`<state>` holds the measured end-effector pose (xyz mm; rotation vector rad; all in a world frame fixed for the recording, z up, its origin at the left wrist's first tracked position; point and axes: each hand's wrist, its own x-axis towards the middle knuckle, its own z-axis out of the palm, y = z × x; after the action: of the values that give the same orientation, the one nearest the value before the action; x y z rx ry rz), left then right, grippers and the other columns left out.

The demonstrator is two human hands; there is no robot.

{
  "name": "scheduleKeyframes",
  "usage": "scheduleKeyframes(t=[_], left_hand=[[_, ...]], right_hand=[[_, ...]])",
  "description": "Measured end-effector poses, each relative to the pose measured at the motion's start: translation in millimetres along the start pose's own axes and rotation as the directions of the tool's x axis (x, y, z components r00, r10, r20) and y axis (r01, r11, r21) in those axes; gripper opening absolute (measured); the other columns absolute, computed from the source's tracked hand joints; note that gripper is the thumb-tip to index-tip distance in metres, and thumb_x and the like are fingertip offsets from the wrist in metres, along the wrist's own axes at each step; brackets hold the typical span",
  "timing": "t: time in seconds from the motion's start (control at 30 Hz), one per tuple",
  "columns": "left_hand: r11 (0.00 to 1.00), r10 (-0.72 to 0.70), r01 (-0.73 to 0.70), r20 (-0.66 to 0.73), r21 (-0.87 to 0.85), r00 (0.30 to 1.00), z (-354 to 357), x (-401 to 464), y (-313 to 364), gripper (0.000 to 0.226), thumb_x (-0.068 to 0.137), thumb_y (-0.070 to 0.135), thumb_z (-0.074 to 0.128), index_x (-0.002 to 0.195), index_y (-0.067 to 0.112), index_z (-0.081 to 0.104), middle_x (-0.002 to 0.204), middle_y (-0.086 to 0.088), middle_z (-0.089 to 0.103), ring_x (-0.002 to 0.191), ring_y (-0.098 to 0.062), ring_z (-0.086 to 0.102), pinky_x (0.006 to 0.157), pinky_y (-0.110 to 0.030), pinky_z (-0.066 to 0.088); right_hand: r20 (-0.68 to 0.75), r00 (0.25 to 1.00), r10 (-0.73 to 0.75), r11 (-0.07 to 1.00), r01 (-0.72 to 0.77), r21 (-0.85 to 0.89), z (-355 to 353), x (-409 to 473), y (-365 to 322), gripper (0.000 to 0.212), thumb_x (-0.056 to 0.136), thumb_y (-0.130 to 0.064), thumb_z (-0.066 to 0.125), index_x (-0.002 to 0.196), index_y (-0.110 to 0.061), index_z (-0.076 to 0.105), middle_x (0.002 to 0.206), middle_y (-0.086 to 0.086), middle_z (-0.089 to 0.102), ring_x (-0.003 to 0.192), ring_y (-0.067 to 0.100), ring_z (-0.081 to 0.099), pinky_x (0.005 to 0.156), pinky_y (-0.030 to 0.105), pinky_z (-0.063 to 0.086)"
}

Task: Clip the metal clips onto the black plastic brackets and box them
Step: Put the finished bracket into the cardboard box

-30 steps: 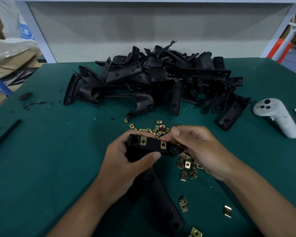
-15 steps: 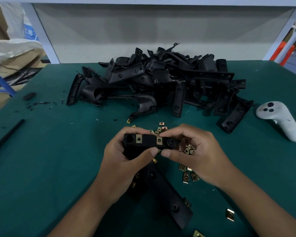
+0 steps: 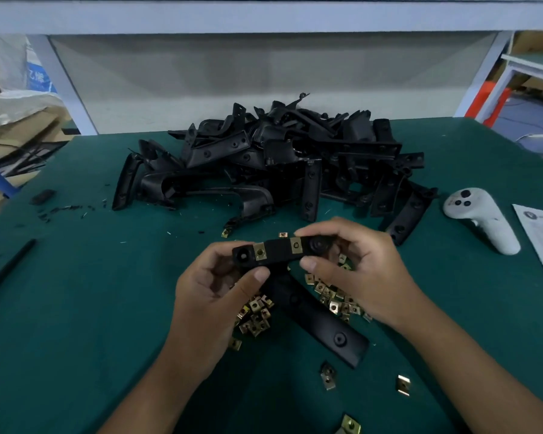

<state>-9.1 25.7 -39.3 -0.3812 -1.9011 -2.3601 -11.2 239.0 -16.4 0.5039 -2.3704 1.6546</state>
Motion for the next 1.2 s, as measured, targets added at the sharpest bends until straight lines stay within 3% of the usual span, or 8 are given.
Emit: scheduleKeyframes(t=[0.17, 0.37, 0.47, 0.63, 0.77, 0.87, 0.93, 1.2], left_hand=[[0.986, 0.08, -0.086, 0.051, 0.145, 0.996, 17, -11, 21, 0.026, 0.075, 0.023, 0.081, 0.092, 0.042, 0.074, 0.087, 0.012, 0.075, 0.078, -0.001, 0.07, 0.067, -0.013, 0.054], [0.888, 0.19, -0.32, 0.371, 0.331, 0.909, 90, -39, 50, 0.023, 0.085, 0.046, 0.067, 0.102, 0.06, 0.062, 0.097, 0.032, 0.07, 0.084, 0.012, 0.066, 0.067, -0.001, 0.047], [0.86, 0.169, -0.396, 0.554, 0.322, 0.815, 144, -65, 53, 0.021, 0.088, 0.052, 0.058, 0.108, 0.057, 0.06, 0.095, 0.036, 0.067, 0.08, 0.015, 0.063, 0.064, -0.002, 0.046], [0.864, 0.114, -0.443, 0.763, 0.241, 0.636, 224, -114, 42, 0.028, 0.088, 0.046, 0.061, 0.116, 0.047, 0.066, 0.106, 0.036, 0.065, 0.098, 0.019, 0.056, 0.083, -0.002, 0.04], [0.855, -0.014, -0.461, 0.898, 0.238, 0.439, 251, -133, 26, 0.062, 0.087, 0.071, 0.047, 0.144, 0.06, 0.024, 0.141, 0.039, 0.042, 0.127, 0.013, 0.042, 0.105, -0.026, 0.04], [0.864, 0.04, -0.455, 0.871, 0.217, 0.49, 244, -125, 24, 0.046, 0.089, 0.067, 0.049, 0.132, 0.054, 0.042, 0.13, 0.04, 0.051, 0.12, 0.012, 0.051, 0.098, -0.024, 0.045], [0.853, 0.048, -0.462, 0.846, 0.241, 0.531, 232, -115, 26, 0.034, 0.089, 0.061, 0.05, 0.12, 0.048, 0.055, 0.118, 0.038, 0.06, 0.112, 0.01, 0.058, 0.091, -0.017, 0.046], [0.733, 0.006, -0.356, 0.518, 0.579, 0.856, 101, -39, 12, 0.022, 0.101, 0.053, 0.05, 0.092, 0.042, 0.066, 0.098, 0.032, 0.065, 0.094, 0.007, 0.062, 0.073, -0.011, 0.042]], right_hand=[[-0.045, 0.996, -0.076, 0.99, 0.07, -0.121, -27, -20, -28, 0.027, 0.086, -0.043, 0.077, 0.112, -0.039, 0.073, 0.094, -0.012, 0.067, 0.074, 0.011, 0.056, 0.069, 0.04, 0.049], [-0.283, 0.956, -0.078, 0.976, 0.016, -0.216, -90, -117, -73, 0.026, 0.089, -0.039, 0.075, 0.114, -0.037, 0.071, 0.094, -0.012, 0.067, 0.076, 0.017, 0.06, 0.072, 0.034, 0.05], [-0.466, 0.885, -0.008, 0.962, -0.121, -0.247, -123, -184, -95, 0.025, 0.088, -0.041, 0.075, 0.113, -0.038, 0.071, 0.099, -0.009, 0.07, 0.081, 0.032, 0.06, 0.074, 0.034, 0.05], [-0.681, 0.73, 0.049, 0.879, -0.355, -0.318, -158, -298, -116, 0.024, 0.089, -0.047, 0.073, 0.111, -0.038, 0.073, 0.083, -0.009, 0.067, 0.061, 0.015, 0.05, 0.059, 0.018, 0.038], [-0.817, 0.569, 0.09, 0.818, -0.51, -0.265, -173, -359, -119, 0.021, 0.095, -0.037, 0.069, 0.116, -0.035, 0.07, 0.094, -0.009, 0.065, 0.08, 0.007, 0.06, 0.07, 0.017, 0.046], [-0.924, 0.376, 0.063, 0.746, -0.633, -0.207, -179, -380, -108, 0.023, 0.089, -0.034, 0.065, 0.112, -0.028, 0.069, 0.099, 0.004, 0.065, 0.093, 0.015, 0.064, 0.077, 0.018, 0.049], [-0.927, 0.371, 0.05, 0.729, -0.648, -0.22, -181, -385, -96, 0.013, 0.091, -0.04, 0.068, 0.102, -0.036, 0.071, 0.095, -0.004, 0.068, 0.088, 0.009, 0.065, 0.073, 0.01, 0.047], [-0.608, 0.762, 0.223, 0.739, -0.539, -0.405, -167, -289, 5, 0.02, 0.085, -0.063, 0.063, 0.097, -0.05, 0.072, 0.114, -0.019, 0.067, 0.1, 0.008, 0.066, 0.083, 0.032, 0.051]])
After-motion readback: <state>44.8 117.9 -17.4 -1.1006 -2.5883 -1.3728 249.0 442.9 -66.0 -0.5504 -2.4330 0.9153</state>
